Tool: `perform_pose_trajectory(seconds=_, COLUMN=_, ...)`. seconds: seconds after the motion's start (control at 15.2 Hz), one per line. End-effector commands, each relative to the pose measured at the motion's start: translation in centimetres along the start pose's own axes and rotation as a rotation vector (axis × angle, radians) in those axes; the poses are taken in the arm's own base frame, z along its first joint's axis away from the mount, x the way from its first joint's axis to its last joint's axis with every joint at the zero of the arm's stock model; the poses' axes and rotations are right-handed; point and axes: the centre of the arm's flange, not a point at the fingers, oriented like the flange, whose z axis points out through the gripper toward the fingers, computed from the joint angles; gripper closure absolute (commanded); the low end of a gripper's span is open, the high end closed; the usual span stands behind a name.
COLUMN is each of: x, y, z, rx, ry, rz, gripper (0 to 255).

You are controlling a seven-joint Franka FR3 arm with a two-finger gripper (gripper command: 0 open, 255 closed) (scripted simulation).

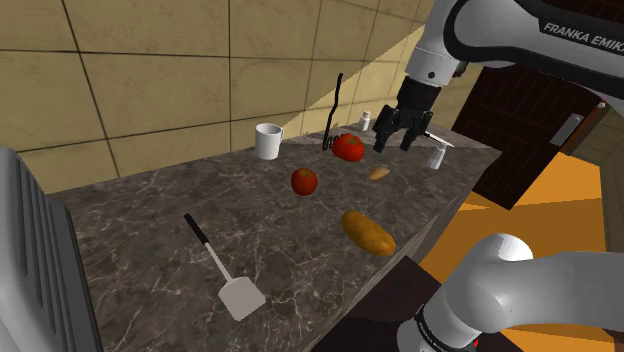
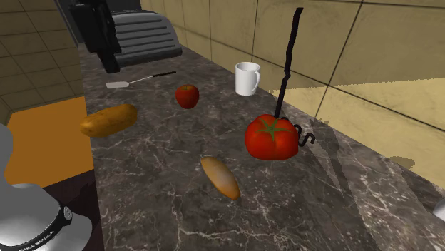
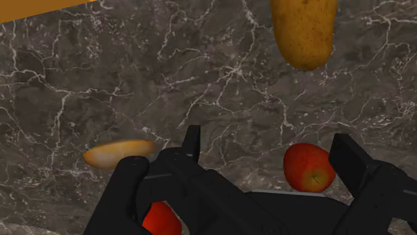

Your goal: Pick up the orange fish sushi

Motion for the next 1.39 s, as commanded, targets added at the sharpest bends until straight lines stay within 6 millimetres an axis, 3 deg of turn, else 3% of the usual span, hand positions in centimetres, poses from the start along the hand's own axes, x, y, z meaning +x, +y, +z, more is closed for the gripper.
perform_pose_trajectory(seconds=0.0, x=0.0, y=0.0, z=0.0, rx=0.000, ry=0.000, rz=0.000, gripper=0)
perform_pose_trajectory(seconds=0.33, x=4.7, y=2.3, z=3.5, rx=-0.016, ry=0.019, rz=0.270, gripper=0)
perform_pose_trajectory(seconds=0.73, x=9.3, y=6.6, z=7.6, rx=-0.036, ry=0.041, rz=0.595, gripper=0)
perform_pose_trajectory(seconds=1.32, x=13.3, y=15.4, z=13.4, rx=-0.065, ry=0.075, rz=1.081, gripper=0)
